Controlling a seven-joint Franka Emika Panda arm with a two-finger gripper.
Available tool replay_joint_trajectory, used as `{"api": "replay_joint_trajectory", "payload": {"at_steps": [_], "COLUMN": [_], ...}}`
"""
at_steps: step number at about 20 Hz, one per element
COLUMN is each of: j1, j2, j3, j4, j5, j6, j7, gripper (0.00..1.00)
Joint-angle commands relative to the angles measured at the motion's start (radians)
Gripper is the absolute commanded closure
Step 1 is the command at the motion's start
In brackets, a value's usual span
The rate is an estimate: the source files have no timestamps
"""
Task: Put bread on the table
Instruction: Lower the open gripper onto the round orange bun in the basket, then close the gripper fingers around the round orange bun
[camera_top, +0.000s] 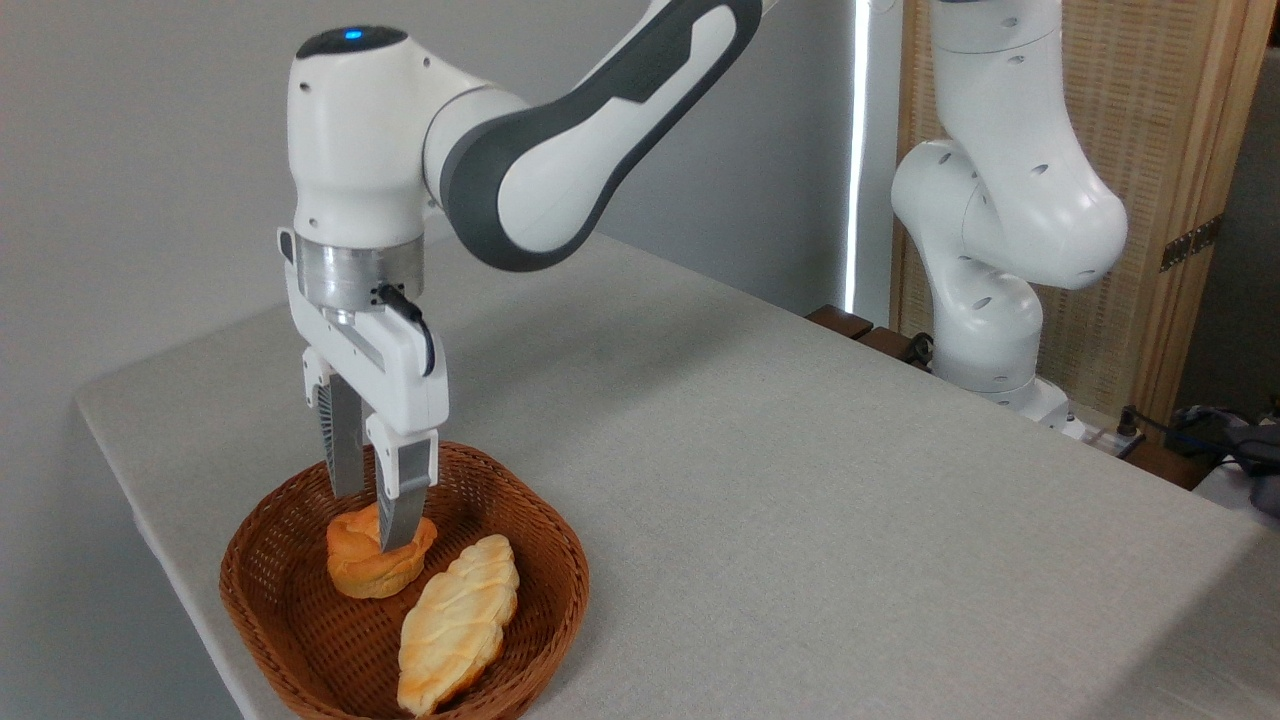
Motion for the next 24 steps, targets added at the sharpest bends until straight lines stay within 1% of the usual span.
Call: {"api": "replay_joint_trajectory", "payload": {"at_steps": [1, 13, 14, 15, 16, 17, 18, 19, 21, 24], "j1": [0.006, 0.006, 0.006, 0.006, 0.006, 0.006, 0.006, 0.006, 0.006, 0.006], "j2": [0.015, 0.058, 0.061, 0.063, 0.063, 0.063, 0.061, 0.061, 0.061, 0.061], "j3": [-0.012, -0.015, -0.013, -0.015, -0.015, -0.015, -0.016, -0.017, -0.017, -0.017], "j4": [0.001, 0.001, 0.001, 0.001, 0.001, 0.001, 0.001, 0.001, 0.001, 0.001], "j5": [-0.001, 0.016, 0.016, 0.016, 0.016, 0.016, 0.016, 0.011, 0.002, 0.0], "j6": [0.023, 0.066, 0.066, 0.068, 0.068, 0.068, 0.066, 0.065, 0.062, 0.06], "j7": [-0.008, -0.005, -0.003, -0.003, 0.0, 0.006, 0.033, 0.079, 0.112, 0.11], "gripper": [0.0, 0.0, 0.01, 0.08, 0.19, 0.25, 0.37, 0.53, 0.62, 0.62]}}
